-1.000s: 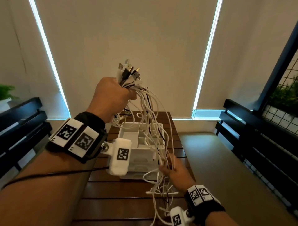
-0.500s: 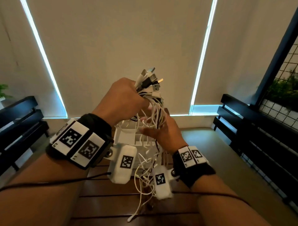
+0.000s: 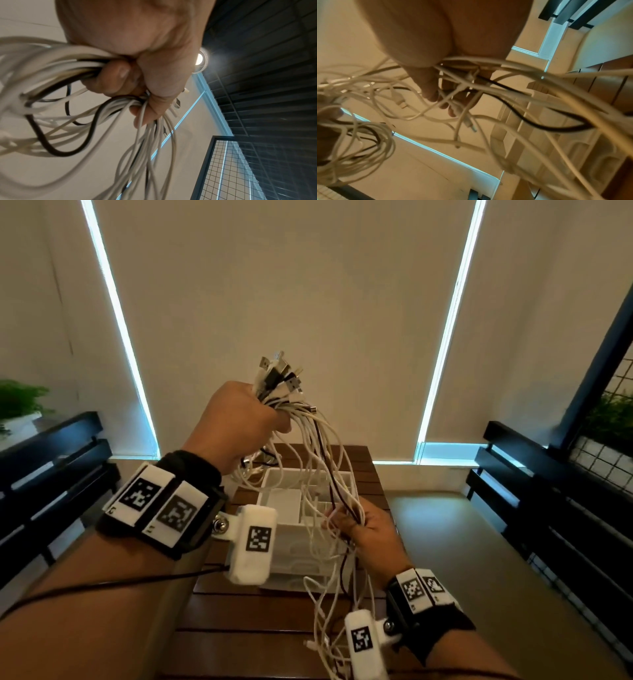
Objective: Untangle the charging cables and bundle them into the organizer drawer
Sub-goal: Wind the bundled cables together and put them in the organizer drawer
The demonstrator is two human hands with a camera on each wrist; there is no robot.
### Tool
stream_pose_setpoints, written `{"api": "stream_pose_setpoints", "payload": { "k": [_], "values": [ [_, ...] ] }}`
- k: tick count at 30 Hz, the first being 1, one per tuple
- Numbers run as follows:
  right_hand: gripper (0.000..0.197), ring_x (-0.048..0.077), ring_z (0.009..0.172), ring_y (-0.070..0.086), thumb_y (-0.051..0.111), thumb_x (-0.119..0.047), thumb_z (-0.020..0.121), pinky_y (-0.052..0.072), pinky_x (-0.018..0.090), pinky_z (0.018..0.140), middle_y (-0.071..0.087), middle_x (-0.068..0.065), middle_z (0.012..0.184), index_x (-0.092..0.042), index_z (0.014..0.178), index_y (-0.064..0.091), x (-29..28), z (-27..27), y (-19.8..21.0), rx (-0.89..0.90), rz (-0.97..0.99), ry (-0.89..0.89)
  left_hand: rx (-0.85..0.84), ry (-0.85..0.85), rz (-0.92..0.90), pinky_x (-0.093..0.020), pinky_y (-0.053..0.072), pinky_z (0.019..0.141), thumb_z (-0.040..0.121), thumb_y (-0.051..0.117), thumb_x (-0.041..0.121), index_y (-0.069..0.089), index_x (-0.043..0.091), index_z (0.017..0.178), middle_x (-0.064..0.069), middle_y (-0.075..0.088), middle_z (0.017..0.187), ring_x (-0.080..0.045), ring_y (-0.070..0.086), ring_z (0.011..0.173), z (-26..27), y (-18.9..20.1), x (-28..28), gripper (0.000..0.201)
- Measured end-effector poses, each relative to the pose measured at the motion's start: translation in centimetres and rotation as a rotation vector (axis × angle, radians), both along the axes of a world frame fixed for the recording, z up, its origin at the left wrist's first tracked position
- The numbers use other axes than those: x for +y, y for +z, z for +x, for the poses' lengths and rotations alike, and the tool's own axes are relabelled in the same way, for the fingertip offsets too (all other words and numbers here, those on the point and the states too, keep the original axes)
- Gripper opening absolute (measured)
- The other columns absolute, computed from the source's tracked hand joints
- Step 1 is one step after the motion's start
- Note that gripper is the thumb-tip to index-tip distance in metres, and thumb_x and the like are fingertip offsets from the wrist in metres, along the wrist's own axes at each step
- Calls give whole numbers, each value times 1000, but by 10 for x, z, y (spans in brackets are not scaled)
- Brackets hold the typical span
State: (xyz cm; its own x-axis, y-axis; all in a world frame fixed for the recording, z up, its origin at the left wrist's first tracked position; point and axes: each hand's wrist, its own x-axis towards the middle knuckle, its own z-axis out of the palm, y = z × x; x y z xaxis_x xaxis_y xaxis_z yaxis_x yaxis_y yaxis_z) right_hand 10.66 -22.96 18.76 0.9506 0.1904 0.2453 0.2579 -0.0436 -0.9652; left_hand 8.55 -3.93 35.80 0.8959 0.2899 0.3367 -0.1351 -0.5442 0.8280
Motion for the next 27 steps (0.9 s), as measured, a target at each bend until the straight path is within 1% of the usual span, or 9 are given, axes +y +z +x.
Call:
{"api": "stream_pose_setpoints", "payload": {
  "k": [4, 7, 10, 13, 16, 19, 21, 24, 27],
  "values": [
    [6, 24, 76, 72, 60, -8, 91, 57, 26, 67, 73, 13, 84, -5, 94, 65, -8, -4, 0, -5, 44, -33, 3, -7, 27, -24, 38, 47, 72, 80, 11, 70, 1, 77, -6, 60, 64, -17, 50, 50, 1, 0, 1, 15],
    [8, 20, 82, 69, 63, -10, 90, 56, 22, 67, 71, 10, 89, -14, 96, 65, -11, -12, -2, -11, -98, 11, 16, -4, 78, -22, 37, 46, 72, 79, 11, 69, 2, 76, -2, 58, 59, -15, 49, 49, -1, 0, -3, 13],
    [47, 7, 94, 67, 71, 2, 78, 54, 17, 70, 70, -6, 103, -29, 112, 60, -15, -20, 16, -19, -30, 77, 10, -24, 123, -21, 38, 44, 74, 77, 13, 70, 6, 75, -3, 62, 61, -13, 52, 49, -3, 4, -7, 10],
    [72, 6, 105, 64, 74, 5, 73, 56, 22, 75, 64, -9, 118, -33, 128, 50, -14, -16, 53, -120, 114, 95, -11, -48, 136, -18, 35, 38, 73, 77, 12, 67, 3, 69, -1, 56, 54, -7, 46, 40, -4, 9, -14, 14],
    [56, 6, 98, 66, 81, -13, 73, 55, 24, 81, 68, -8, 106, -33, 118, 53, -2, -1, 84, -280, -13, 43, -84, -72, 91, -17, 35, 38, 72, 78, 11, 68, 4, 68, 0, 55, 53, -3, 46, 39, -8, 17, -25, 12],
    [19, 9, 75, 64, 74, -23, 83, 53, 30, 73, 67, -6, 81, -24, 93, 58, 2, 13, 92, -355, -58, -25, -180, -91, -13, -15, 35, 39, 72, 78, 9, 71, 12, 70, 10, 56, 49, 0, 47, 40, -12, 31, -33, 7],
    [8, 13, 68, 58, 64, -22, 91, 50, 31, 65, 63, 0, 76, -19, 87, 58, 1, 17, 87, -335, -64, -5, -240, -92, -65, -14, 35, 40, 72, 78, 8, 71, 18, 68, 15, 56, 46, 2, 46, 39, -14, 41, -35, 13],
    [12, 13, 64, 57, 52, -17, 97, 47, 21, 57, 64, 7, 79, -12, 93, 62, -2, 20, 75, -249, -20, 46, -272, -101, -32, -24, 46, 54, 73, 77, 10, 76, 14, 77, 3, 69, 67, -11, 59, 59, -18, 46, -37, 7],
    [22, 3, 63, 62, 60, -23, 90, 49, 15, 57, 66, 6, 86, -6, 104, 63, -8, 19, 61, -175, 37, 9, -272, -83, -117, -20, 40, 46, 73, 77, 8, 72, 20, 68, 13, 62, 51, -4, 52, 46, -17, 41, -35, 15]
  ]
}}
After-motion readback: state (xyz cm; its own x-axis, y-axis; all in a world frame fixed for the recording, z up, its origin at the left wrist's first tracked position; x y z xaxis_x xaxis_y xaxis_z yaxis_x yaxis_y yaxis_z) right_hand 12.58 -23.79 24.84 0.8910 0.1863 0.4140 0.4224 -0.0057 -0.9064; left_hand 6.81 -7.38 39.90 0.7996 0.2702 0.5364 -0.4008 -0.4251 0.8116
